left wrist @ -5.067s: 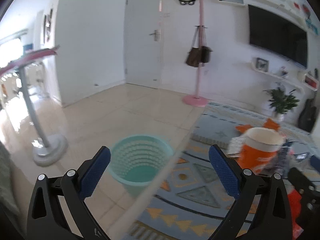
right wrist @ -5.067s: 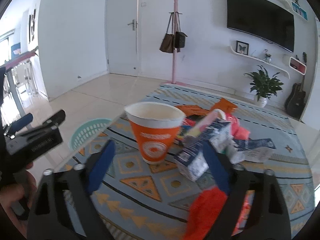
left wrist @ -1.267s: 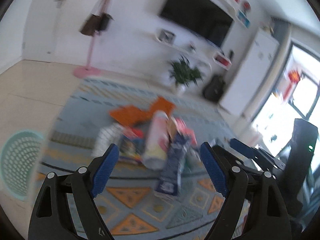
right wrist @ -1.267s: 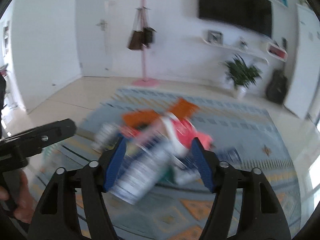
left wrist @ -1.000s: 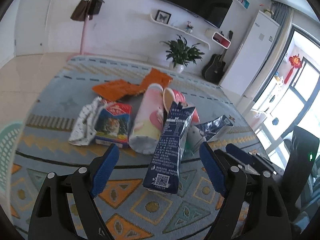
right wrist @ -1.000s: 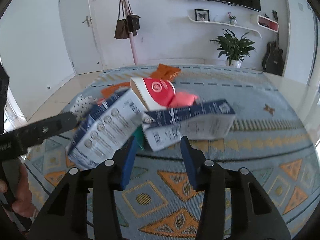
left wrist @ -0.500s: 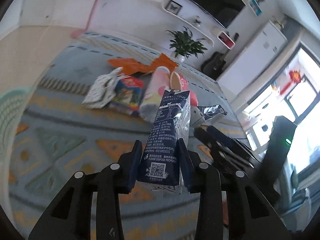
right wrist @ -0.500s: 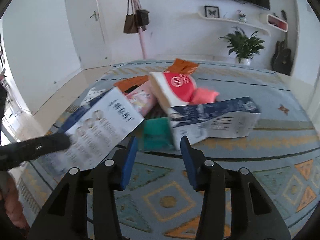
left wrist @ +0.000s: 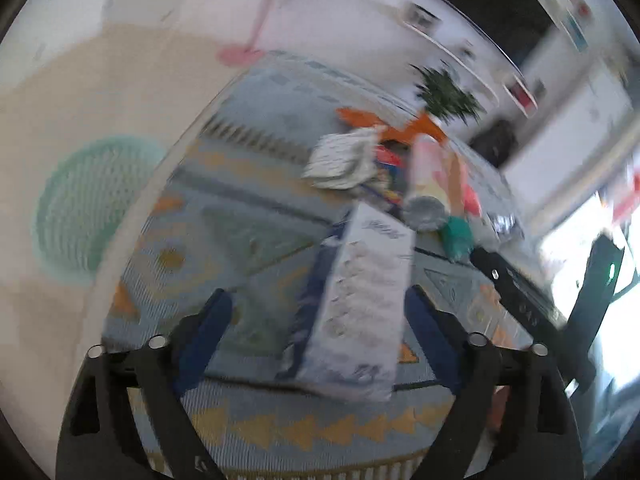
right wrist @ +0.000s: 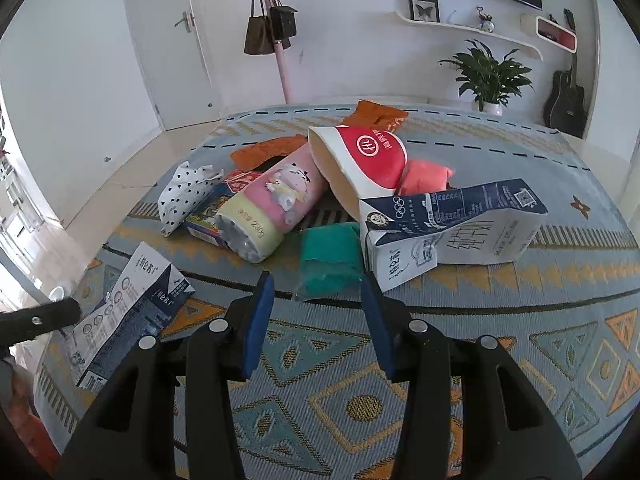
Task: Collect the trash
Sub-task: 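Grasp the blue milk carton with the left tool while the right tool reaches the rug, then grasp the green plastic packet with the right tool while the left tool holds the carton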
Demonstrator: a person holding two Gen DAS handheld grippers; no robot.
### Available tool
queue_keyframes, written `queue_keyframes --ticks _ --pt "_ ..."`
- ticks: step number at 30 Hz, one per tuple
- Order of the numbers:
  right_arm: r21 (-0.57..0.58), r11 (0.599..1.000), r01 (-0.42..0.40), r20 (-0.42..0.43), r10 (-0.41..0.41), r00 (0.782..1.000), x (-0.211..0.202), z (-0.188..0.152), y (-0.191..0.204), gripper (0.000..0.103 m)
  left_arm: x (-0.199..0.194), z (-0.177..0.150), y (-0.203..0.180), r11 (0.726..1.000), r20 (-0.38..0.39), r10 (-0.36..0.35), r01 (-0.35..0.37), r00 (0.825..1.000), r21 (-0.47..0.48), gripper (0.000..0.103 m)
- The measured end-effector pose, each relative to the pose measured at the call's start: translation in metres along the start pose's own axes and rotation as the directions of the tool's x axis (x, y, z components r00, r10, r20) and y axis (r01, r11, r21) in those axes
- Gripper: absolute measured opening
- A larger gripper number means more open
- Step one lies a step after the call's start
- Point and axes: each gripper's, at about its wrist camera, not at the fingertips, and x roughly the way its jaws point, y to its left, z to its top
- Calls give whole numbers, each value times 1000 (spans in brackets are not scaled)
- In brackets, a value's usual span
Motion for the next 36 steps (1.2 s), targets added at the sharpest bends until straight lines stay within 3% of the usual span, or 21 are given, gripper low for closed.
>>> queue_keyframes --ticks 3,5,6,9,14,19,21,25,36 --pt "8 1000 -11 -10 11 1000 1 0 -2 42 26 4 -21 989 -70 58 -48 996 139 86" --pt "14 999 -28 -15 29 999 2 0 -4 42 43 5 -29 982 -103 85 -66 991 178 80" --pt "16 999 -32 -14 32 999 1 0 -4 42 48 4 -30 980 -116 89 -66 989 188 72" --pt "16 999 -40 -16 41 999 2 1 -6 42 54 0 -37 957 -82 161 -135 984 256 61" --pt "2 999 -53 -64 53 997 15 9 0 42 41 9 -18 984 -34 113 -107 993 143 61" --pt "34 999 15 -56 -13 998 24 18 -1 42 21 16 -7 991 36 97 -100 995 91 61" --pt "43 998 44 -67 -41 997 29 21 -3 45 19 16 -4 992 41 94 -97 995 79 61" --pt "35 998 60 -85 -57 995 39 27 -4 63 16 17 -2 994 51 84 -87 995 70 61" --pt "46 998 52 -125 -45 991 56 36 -15 65 12 18 -4 994 76 77 -82 994 73 61"
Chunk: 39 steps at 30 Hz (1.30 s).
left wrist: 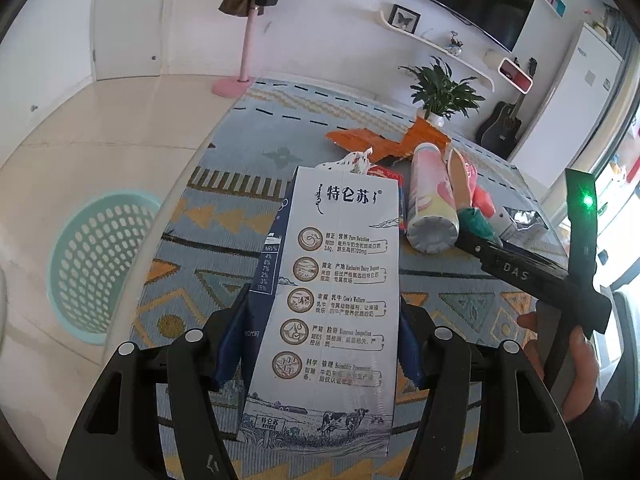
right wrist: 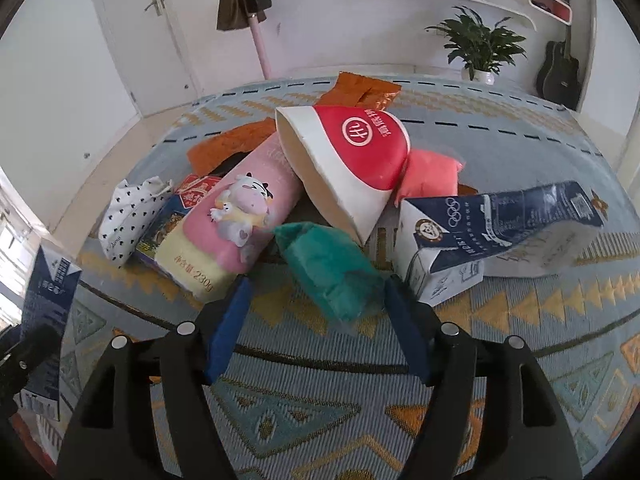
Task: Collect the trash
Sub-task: 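Grasp the green plastic packet with the right tool while the left tool holds the carton, then carry the carton and green packet to the basket and open both tools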
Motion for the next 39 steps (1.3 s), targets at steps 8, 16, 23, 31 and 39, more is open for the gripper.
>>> queue_keyframes --ticks 8,16,23,31,39 --pt "-89 991 -104 45 109 993 -34 -23 14 65 -2 1 0 1000 9 -2 2 1000 -2 61" --pt "-57 995 -81 -8 81 997 -14 -12 0 65 -4 3 2 1000 25 0 0 1000 -12 61" --pt "-4 994 -109 -45 109 993 2 -3 -2 36 -6 4 3 1000 47 6 -5 999 -23 61" --pt "-134 985 -111 81 122 989 -56 -10 35 35 -58 23 22 997 153 56 -48 987 -59 61" --pt "-307 909 -282 62 315 947 -79 22 159 35 -100 60 110 976 223 133 -88 966 -200 61"
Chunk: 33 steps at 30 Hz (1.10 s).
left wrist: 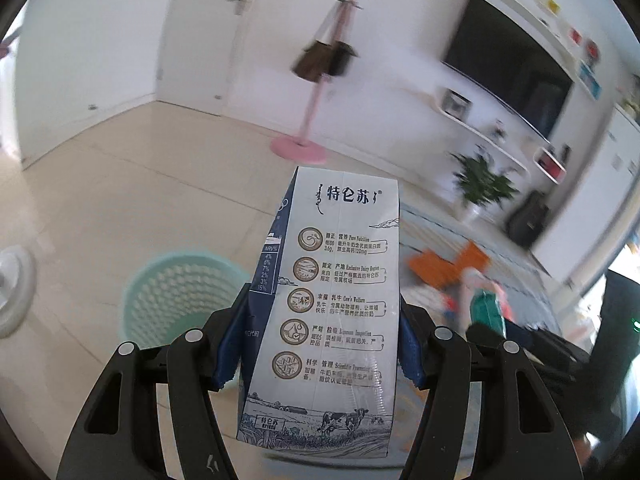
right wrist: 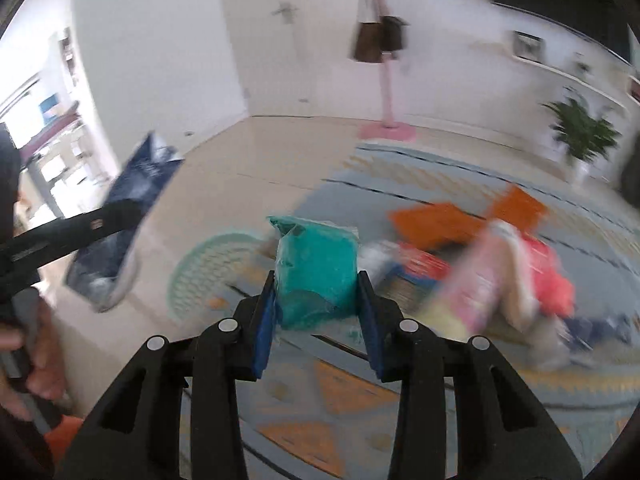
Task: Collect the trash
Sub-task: 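Carry the carton and green packet to the basket and open both tools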
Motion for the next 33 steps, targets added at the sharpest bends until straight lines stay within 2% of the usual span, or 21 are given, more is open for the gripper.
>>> queue_keyframes --ticks 4,7,13,16,20,22,27,33 --pt "-69 996 -58 -29 56 998 38 21 50 35 17 5 45 998 -15 27 -27 1000 -62 61" --pt "-87 991 -105 -85 98 992 79 32 83 35 38 5 79 991 -43 33 -38 999 -126 61" --pt "-89 987 -136 -165 120 979 139 36 116 35 75 -1 128 976 -96 71 -89 993 -198 61" --pt "-74 987 -143 -203 126 971 166 37 125 35 92 -2 145 974 -119 87 -110 989 -200 61" --pt "-60 990 -131 -229 115 967 191 38 127 36 104 -1 157 972 -124 89 -113 988 -205 62" --pt "-51 990 -133 -237 117 964 197 39 128 46 105 -2 158 967 -125 130 -154 984 -203 71" --pt "-38 992 -122 -227 111 968 201 38 123 48 98 -3 162 969 -103 130 -148 986 -197 72" --pt "-33 993 -111 -200 102 975 186 34 108 49 77 5 143 982 -37 84 -89 996 -167 72"
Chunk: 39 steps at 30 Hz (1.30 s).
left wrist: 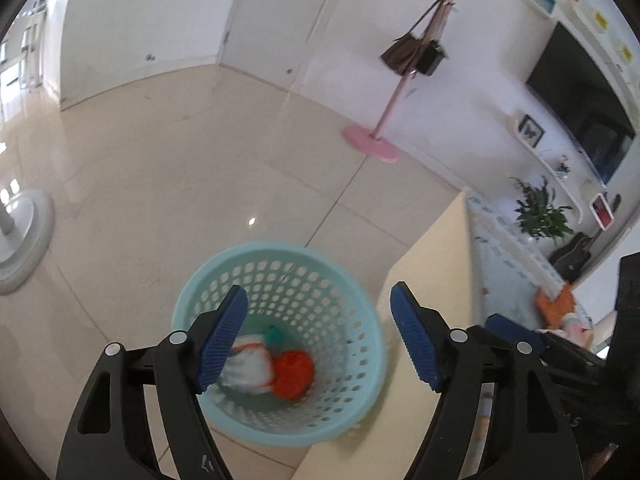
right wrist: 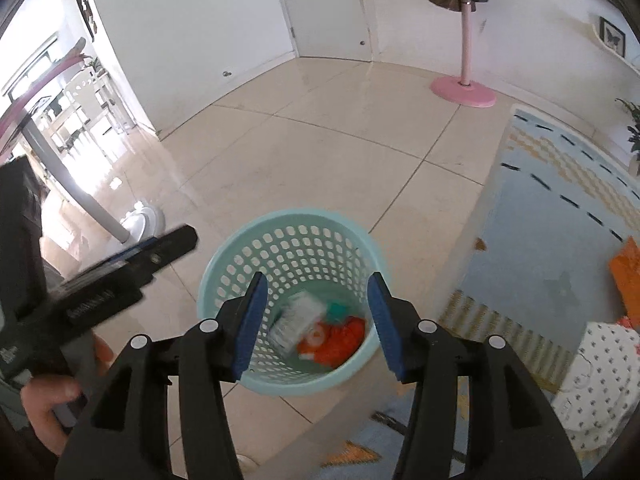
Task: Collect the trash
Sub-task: 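Carry the carton and green packet to the basket and open both tools, then grasp the white patterned bag with the left tool while the right tool grasps the pink yogurt bottle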
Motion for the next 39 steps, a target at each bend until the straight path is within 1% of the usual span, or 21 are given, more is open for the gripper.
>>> queue_keyframes --ticks 3,5,8,12,15,18,19,20,21,22,25,26,29,30,32,34,35,37,38,39 --pt "3 1000 10 40 -10 999 -26 -4 -6 49 -22 4 -26 998 35 -56 54 998 38 72" --pt "2 1000 24 84 -24 996 -53 -7 -12 49 -34 7 -46 994 50 -96 93 994 64 72" --pt "11 998 58 156 -59 986 -97 -14 -27 49 -58 5 -92 977 63 -181 173 981 123 72" --pt "55 992 113 229 -123 966 -150 -33 -59 49 -66 -9 -154 942 17 -284 275 959 192 72" --pt "109 977 184 272 -207 940 -184 -61 -94 49 -61 -30 -200 912 -31 -328 325 944 250 72" --pt "157 959 237 288 -274 918 -199 -84 -124 49 -44 -54 -230 892 -85 -352 361 932 271 72" --pt "174 949 263 288 -304 908 -202 -94 -134 49 -37 -60 -236 888 -103 -359 374 928 269 71" --pt "186 940 287 284 -331 900 -201 -101 -142 49 -27 -68 -244 880 -130 -373 395 919 266 70" --pt "200 927 317 275 -364 890 -200 -111 -152 49 -20 -74 -243 875 -147 -377 404 915 268 70" --pt "210 920 332 268 -380 885 -198 -116 -159 49 -13 -81 -247 870 -167 -377 410 911 274 70" --pt "264 909 323 247 -387 888 -189 -137 -184 47 11 -96 -259 862 -225 -347 404 911 306 70" --pt "282 906 316 242 -386 890 -187 -141 -188 47 20 -100 -262 861 -243 -344 408 907 305 69" --pt "332 898 288 231 -373 899 -180 -148 -201 47 38 -104 -264 865 -279 -317 397 906 306 65" --pt "339 897 282 222 -368 903 -177 -148 -204 47 44 -107 -262 868 -293 -298 386 908 312 61" --pt "342 896 283 223 -370 902 -177 -148 -203 47 52 -109 -260 871 -312 -281 377 908 314 53" --pt "348 895 278 231 -370 900 -178 -146 -203 47 59 -110 -257 868 -323 -287 387 902 310 40" --pt "351 895 273 229 -365 902 -177 -144 -202 47 63 -111 -256 867 -326 -289 391 900 310 36" --pt "362 893 269 218 -362 906 -174 -139 -202 47 71 -112 -251 874 -347 -289 394 892 284 19" --pt "369 888 273 206 -365 908 -171 -135 -202 47 72 -112 -250 875 -347 -296 398 890 274 18" --pt "377 883 280 191 -369 909 -168 -132 -203 47 69 -110 -250 875 -333 -297 395 895 280 13"
